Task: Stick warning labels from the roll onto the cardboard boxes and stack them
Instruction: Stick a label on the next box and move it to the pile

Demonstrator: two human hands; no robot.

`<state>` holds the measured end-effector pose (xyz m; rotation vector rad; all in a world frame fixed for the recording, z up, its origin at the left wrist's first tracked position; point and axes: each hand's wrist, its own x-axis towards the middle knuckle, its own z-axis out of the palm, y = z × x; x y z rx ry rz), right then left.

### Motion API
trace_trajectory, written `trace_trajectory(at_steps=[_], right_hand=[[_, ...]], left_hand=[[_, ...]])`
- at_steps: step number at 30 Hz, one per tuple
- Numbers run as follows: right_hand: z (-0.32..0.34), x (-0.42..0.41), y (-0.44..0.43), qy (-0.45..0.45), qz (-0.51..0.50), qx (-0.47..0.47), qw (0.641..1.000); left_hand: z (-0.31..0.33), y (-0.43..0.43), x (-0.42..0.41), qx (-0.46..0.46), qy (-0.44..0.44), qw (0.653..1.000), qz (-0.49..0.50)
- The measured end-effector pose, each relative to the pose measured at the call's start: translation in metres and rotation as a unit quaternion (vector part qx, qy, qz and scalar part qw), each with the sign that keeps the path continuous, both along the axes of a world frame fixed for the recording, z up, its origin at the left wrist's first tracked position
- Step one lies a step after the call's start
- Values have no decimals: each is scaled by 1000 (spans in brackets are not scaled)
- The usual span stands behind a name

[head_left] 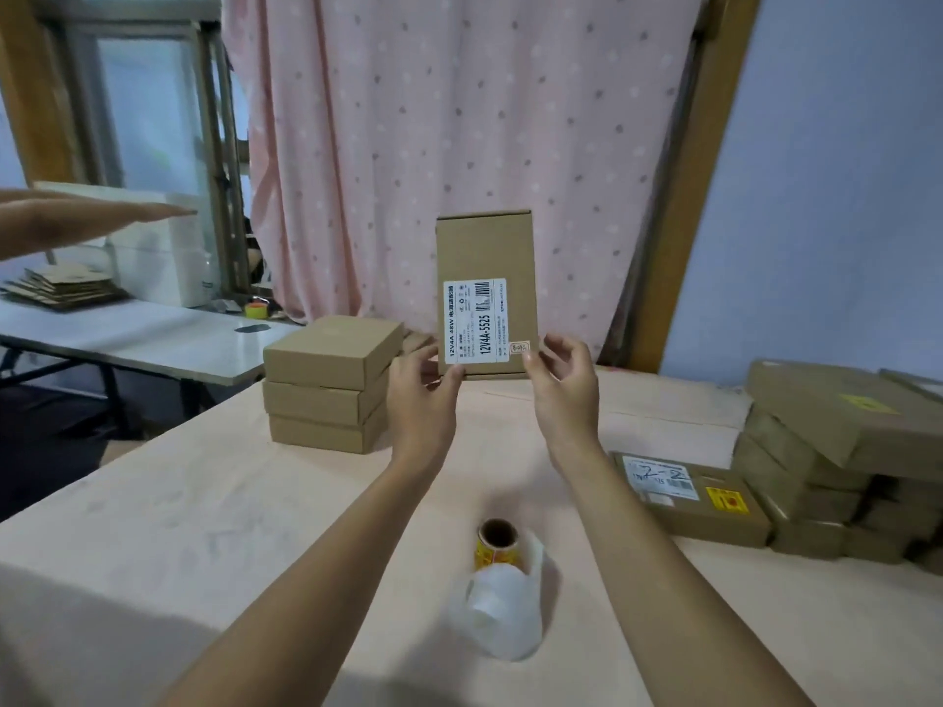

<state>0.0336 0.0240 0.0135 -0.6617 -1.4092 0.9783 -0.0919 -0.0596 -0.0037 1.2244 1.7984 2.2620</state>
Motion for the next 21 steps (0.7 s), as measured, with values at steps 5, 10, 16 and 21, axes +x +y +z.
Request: trace_trajectory(at_steps=[5,10,16,21], right_hand=[[-27,99,-7,-23,3,-33,999],[-70,174,-19,-41,28,-87,995],[-130,225,-31,-94,24,-141,985],[-160,248,-45,-101,52,-191,975]], left_hand=[[-30,-17,83,-10,-20,997,-67],[-72,-30,138,-65,-44,992,-94],[-116,-52,184,-132,-39,985,-109],[-146,-69,202,-150,-34,982,-111]])
